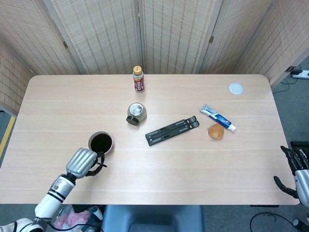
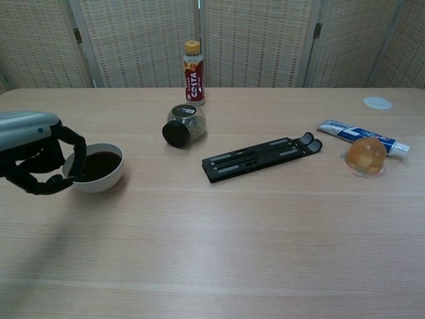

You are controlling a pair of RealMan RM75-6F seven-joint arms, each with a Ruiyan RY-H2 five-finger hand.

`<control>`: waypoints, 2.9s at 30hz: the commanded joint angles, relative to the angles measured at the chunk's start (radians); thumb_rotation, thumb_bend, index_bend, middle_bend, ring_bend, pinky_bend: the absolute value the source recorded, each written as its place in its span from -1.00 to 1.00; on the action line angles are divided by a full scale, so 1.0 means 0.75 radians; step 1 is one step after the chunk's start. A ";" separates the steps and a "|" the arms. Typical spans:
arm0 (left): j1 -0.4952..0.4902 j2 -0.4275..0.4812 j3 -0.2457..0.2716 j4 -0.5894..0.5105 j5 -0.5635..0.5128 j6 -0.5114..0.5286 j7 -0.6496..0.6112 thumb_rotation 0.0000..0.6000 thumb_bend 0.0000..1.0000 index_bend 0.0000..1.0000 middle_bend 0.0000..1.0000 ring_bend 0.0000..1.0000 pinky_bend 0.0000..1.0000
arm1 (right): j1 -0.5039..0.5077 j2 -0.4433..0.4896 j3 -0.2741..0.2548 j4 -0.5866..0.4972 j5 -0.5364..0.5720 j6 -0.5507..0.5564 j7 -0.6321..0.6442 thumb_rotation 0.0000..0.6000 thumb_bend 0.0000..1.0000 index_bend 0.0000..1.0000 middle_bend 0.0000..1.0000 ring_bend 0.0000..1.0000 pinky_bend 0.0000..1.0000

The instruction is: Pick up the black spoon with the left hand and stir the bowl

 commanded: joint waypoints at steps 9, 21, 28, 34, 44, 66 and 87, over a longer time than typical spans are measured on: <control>-0.089 -0.059 -0.193 0.111 -0.083 -0.093 -0.403 1.00 -0.03 0.36 0.93 0.70 0.97 | -0.012 0.006 -0.002 -0.014 -0.003 0.018 -0.014 1.00 -0.61 -0.96 -0.67 -0.76 -0.84; -0.164 -0.294 -0.260 0.426 -0.224 -0.159 -0.482 1.00 -0.02 0.39 0.93 0.70 0.97 | -0.021 0.012 -0.003 -0.026 0.005 0.023 -0.025 1.00 -0.61 -0.96 -0.67 -0.76 -0.84; -0.173 -0.382 -0.252 0.588 -0.267 -0.200 -0.507 1.00 -0.02 0.40 0.93 0.70 0.97 | -0.024 0.011 -0.002 -0.028 0.012 0.020 -0.026 1.00 -0.61 -0.96 -0.67 -0.76 -0.83; -0.162 -0.423 -0.235 0.688 -0.264 -0.199 -0.510 1.00 -0.02 0.41 0.93 0.70 0.97 | -0.023 0.010 -0.001 -0.029 0.014 0.015 -0.029 1.00 -0.61 -0.96 -0.67 -0.76 -0.81; -0.126 -0.377 -0.206 0.652 -0.259 -0.215 -0.500 1.00 -0.02 0.41 0.93 0.70 0.97 | -0.021 0.004 -0.002 -0.023 0.012 0.010 -0.026 1.00 -0.61 -0.96 -0.67 -0.76 -0.81; -0.201 -0.443 -0.247 0.674 -0.342 -0.276 -0.355 1.00 -0.02 0.42 0.93 0.69 0.97 | -0.047 -0.002 -0.008 0.000 0.010 0.040 0.002 1.00 -0.61 -0.96 -0.67 -0.75 -0.81; -0.179 -0.345 -0.201 0.515 -0.321 -0.290 -0.307 1.00 -0.02 0.41 0.93 0.69 0.97 | -0.036 -0.009 -0.004 0.013 0.004 0.028 0.008 1.00 -0.61 -0.96 -0.67 -0.75 -0.81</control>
